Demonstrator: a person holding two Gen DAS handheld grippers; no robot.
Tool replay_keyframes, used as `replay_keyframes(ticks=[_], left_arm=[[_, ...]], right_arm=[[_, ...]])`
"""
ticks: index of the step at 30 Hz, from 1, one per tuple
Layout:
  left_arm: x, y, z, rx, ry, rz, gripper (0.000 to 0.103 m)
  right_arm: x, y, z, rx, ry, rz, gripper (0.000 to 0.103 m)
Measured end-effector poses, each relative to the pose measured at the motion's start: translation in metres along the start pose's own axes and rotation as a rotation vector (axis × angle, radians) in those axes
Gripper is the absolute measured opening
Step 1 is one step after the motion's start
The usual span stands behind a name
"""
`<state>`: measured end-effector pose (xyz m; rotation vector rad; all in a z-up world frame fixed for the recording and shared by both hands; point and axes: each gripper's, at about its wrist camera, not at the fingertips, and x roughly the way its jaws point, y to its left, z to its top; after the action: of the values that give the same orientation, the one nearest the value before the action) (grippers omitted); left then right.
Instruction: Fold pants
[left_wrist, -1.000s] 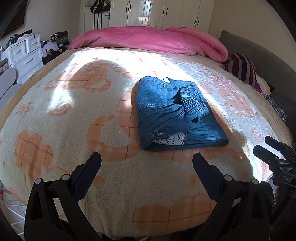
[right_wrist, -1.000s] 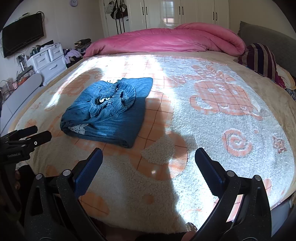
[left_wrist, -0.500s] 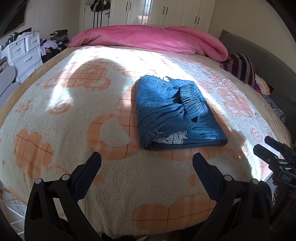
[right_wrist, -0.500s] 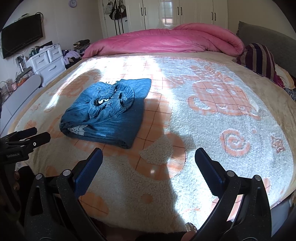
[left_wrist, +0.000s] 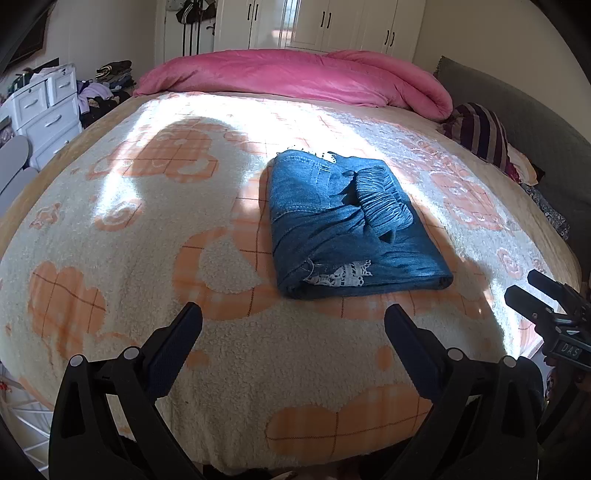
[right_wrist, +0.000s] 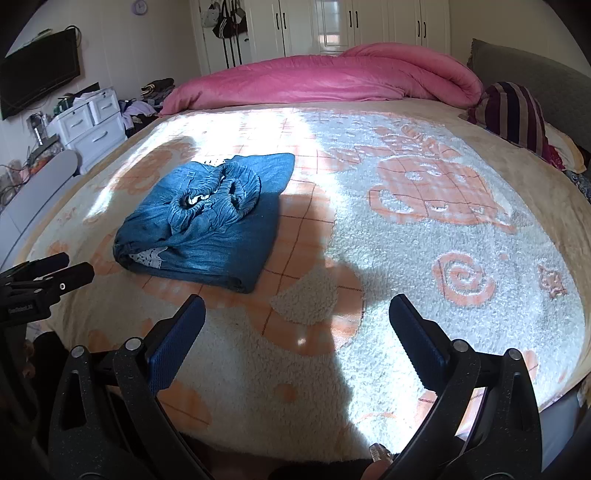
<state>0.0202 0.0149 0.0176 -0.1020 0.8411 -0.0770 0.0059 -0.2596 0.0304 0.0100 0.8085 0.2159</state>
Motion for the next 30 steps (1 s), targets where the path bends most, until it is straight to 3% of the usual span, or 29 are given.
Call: replay_keyframes(ticks=[18,22,25,30], left_arm=[[-0.002,0.003,-0.005,0.026,0.013,-0.018,0.099],[0.004,0.026,-0.006,-0.019,0.031,0.041,0.099],[0.010,0.065,0.008,-0.087,0.006,0.109,0.099],[0.051,0.154,0.069,-0.164,0.019,0.321,0.099]], right_arm=[[0.001,-0.002,0.000,-0.006,0.011,-0.014,0.094],[0.004,-0.017,-0.002,0.004,0.013,-0.070,0.094],[0.008,-0.048,0.002,0.063,0.012,-0.133,0.094],[0.036,-0.159,0.024,0.210,0.018,-0.320,0.094]])
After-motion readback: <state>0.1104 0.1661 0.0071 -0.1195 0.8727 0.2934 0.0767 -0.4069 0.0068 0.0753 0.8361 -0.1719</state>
